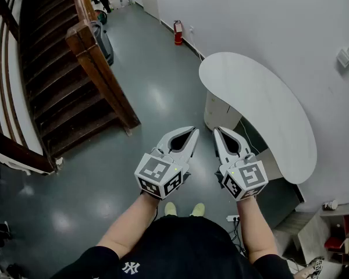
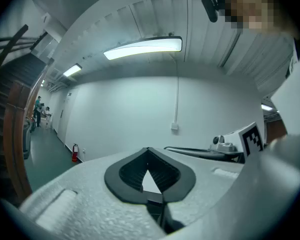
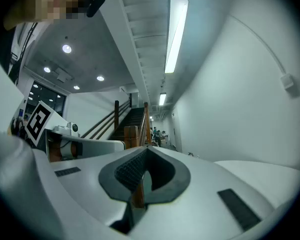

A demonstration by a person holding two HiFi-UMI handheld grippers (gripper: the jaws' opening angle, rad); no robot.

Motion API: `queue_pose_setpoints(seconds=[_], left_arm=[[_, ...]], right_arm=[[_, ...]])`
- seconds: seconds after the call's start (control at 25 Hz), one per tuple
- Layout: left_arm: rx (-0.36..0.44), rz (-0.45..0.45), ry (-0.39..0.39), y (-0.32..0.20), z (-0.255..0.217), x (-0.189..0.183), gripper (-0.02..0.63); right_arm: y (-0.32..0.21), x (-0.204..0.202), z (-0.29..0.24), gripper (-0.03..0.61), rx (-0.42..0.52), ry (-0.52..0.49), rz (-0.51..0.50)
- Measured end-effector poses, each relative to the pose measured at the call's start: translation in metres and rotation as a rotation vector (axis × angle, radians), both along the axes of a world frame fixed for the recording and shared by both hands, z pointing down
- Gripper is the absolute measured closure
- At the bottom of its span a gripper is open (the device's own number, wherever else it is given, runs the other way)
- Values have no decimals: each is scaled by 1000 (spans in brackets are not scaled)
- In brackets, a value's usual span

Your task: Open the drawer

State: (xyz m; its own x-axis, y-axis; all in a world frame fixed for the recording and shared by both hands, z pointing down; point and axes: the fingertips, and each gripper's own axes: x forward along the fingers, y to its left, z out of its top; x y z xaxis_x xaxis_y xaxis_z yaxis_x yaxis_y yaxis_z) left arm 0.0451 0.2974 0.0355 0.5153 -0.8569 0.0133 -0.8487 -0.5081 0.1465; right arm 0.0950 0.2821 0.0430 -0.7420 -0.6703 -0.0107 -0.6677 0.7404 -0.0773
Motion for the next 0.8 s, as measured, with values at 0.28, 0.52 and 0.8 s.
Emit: queue_pose_setpoints(seconds=[0.28, 0.52, 0.8], left_arm=[[-2, 2, -1, 2, 1, 4, 606], [-3, -3, -3, 3, 3, 4, 606], [3, -30, -3, -2, 12, 5, 606]], right_arm=[[2, 0, 0, 565, 0, 7, -8], [5, 1, 0, 565, -15, -28, -27], [-10, 27, 13, 563, -151, -225, 7]])
